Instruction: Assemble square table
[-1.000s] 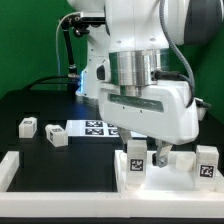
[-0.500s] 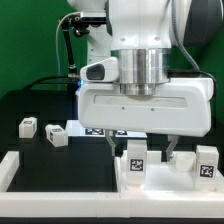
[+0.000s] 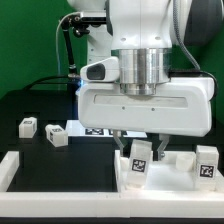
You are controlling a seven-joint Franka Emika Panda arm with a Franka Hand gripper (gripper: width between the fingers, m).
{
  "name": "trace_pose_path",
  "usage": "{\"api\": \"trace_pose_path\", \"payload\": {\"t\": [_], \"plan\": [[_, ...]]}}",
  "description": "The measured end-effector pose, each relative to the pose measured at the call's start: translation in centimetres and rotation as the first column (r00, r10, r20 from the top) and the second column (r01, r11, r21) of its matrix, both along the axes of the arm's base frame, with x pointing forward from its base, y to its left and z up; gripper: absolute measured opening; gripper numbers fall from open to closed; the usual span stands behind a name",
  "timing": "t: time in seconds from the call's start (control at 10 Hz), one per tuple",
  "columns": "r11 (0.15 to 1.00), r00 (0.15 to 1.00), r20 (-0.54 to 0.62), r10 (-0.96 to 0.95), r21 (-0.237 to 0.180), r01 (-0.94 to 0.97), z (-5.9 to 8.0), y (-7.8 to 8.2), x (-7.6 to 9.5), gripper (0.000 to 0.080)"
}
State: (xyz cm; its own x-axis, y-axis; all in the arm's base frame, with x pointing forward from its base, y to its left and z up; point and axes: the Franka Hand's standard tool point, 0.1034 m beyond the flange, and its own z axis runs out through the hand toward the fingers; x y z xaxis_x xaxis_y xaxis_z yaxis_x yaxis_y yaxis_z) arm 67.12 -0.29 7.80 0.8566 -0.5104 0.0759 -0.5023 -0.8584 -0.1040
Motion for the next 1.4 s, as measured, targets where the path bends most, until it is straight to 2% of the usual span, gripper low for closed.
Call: {"api": "trace_pose_path", "payload": {"t": [0.1,0.2,0.3,0.4,0.5,0.6,0.7,0.9,1.0,1.1,1.2,1.3,1.4], "plan": [[0.996,0.996,-0.008,-0.091,0.006,0.091,-0.08,-0.35,-0.14,0.0335],[0.979,0.979,-0.015,-0.202,0.017,0.203,-0.1,-0.35,-0.15,0.0295],[0.938,0.939,-0.026,-0.344,0.028,0.344,-0.12,-0.34,-0.18,0.0295],[0.858,0.86,-0.049,-0.508,0.051,0.51,-0.17,-0.24,-0.3,0.0295],[0.738,0.745,-0.078,-0.662,0.102,0.667,-0.28,-0.25,-0.31,0.0295],[0.584,0.603,-0.125,-0.788,0.162,0.796,-0.35,-0.55,-0.36,0.0295],[0.521,0.548,-0.154,-0.822,0.185,0.833,-0.34,-0.86,-0.43,0.0295],[0.503,0.53,-0.158,-0.833,0.182,0.845,-0.35,-0.82,-0.44,0.0295],[0.529,0.556,-0.152,-0.818,0.182,0.829,-0.37,-0.84,-0.46,0.0299],[0.616,0.637,-0.121,-0.761,0.171,0.769,-0.47,-0.78,-0.47,0.0299],[0.75,0.763,-0.075,-0.643,0.143,0.646,-0.5,-0.49,-0.49,0.051],[0.856,0.864,-0.041,-0.502,0.116,0.503,-0.48,-0.28,-0.53,0.051],[0.907,0.912,-0.023,-0.408,0.106,0.409,-0.45,-0.36,-0.52,0.0625]]}}
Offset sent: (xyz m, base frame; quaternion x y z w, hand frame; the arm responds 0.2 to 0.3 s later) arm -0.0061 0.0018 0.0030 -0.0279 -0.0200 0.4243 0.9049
